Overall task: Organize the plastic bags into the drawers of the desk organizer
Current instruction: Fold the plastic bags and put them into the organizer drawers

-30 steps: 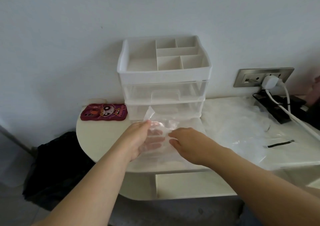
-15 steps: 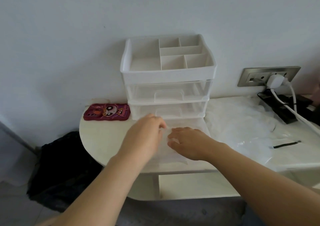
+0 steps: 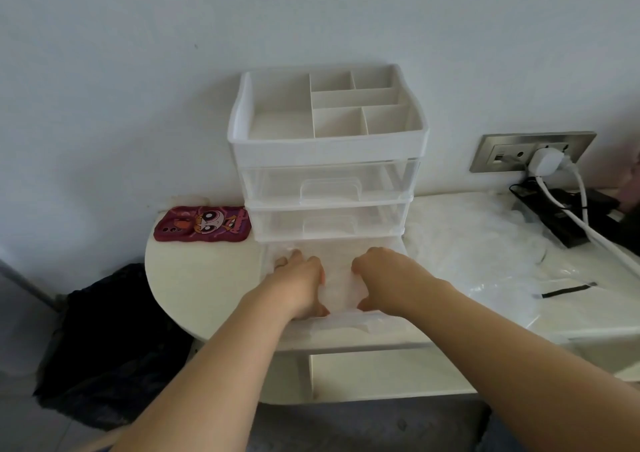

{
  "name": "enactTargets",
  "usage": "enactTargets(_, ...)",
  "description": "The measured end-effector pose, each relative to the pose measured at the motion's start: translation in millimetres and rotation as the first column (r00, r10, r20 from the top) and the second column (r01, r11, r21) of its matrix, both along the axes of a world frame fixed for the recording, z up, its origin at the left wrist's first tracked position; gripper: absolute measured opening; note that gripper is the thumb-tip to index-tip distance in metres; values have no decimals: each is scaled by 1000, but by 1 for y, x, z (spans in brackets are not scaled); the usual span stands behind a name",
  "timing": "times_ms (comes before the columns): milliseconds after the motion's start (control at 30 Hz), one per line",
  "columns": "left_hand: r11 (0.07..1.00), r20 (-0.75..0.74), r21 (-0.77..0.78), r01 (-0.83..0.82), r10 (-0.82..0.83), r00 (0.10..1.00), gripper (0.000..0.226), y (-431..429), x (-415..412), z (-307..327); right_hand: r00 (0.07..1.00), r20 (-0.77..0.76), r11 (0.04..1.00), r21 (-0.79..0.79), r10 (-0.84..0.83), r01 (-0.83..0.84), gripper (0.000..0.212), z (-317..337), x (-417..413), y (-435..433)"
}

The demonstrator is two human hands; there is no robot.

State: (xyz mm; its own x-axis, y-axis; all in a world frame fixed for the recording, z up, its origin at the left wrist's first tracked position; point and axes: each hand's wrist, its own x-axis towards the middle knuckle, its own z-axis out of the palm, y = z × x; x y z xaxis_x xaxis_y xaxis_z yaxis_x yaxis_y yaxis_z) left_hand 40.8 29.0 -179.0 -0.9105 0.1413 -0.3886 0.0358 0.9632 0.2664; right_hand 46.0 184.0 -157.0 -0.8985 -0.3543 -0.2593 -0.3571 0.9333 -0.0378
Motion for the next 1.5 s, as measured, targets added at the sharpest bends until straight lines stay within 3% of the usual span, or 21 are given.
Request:
enactTargets(100,1000,-10,-10,3,-3,1000,47,1,-1,3,999,-8,997,-60,41,-41,49,7,2,7)
enactTargets(167,1000,-65,16,3,-2,998,48,1,1,5,999,-52,982,-190,14,-24,49,21,5,17)
enactTargets(300,993,-223,107,56,-31,974,38,0,16,13,975,-163,897,-436,-153,68,14,46,17,56)
enactTargets(333,989,-259,124,80,-45,965,33,0,21,15,968,-155,893,-436,-196,111,8,49,20,68)
enactTargets(467,962,-306,215,171,-100,947,20,7,37,21,948,20,920,-235,-318,314,23,47,35,114)
enactTargets(533,943,-266,263,202,-130,955,22,11,43,20,937,87,936,-74,-339,345,25,37,40,130)
enactTargets(633,937,-224,256,236,-180,958,32,14,47,15,939,62,935,135,-339,329,35,18,43,143)
enactTargets(833,941,-256,202,271,-216,942,31,22,46,6,946,62,947,-28,-318,320,56,-15,25,147)
enactTargets(1100,946,-262,188,265,-211,942,35,21,44,7,913,-143,922,-133,-382,365,32,-20,22,144)
enactTargets(1233,945,-272,179,275,-221,937,36,21,43,8,908,-260,943,-49,-329,328,25,-22,26,139)
enactTargets(1333,944,-279,178,278,-223,934,36,21,44,8,917,-243,948,-40,-315,315,24,-14,32,140)
enactTargets(1500,912,-350,280,299,-193,916,46,29,54,23,930,-177,911,-325,-323,255,19,21,52,139)
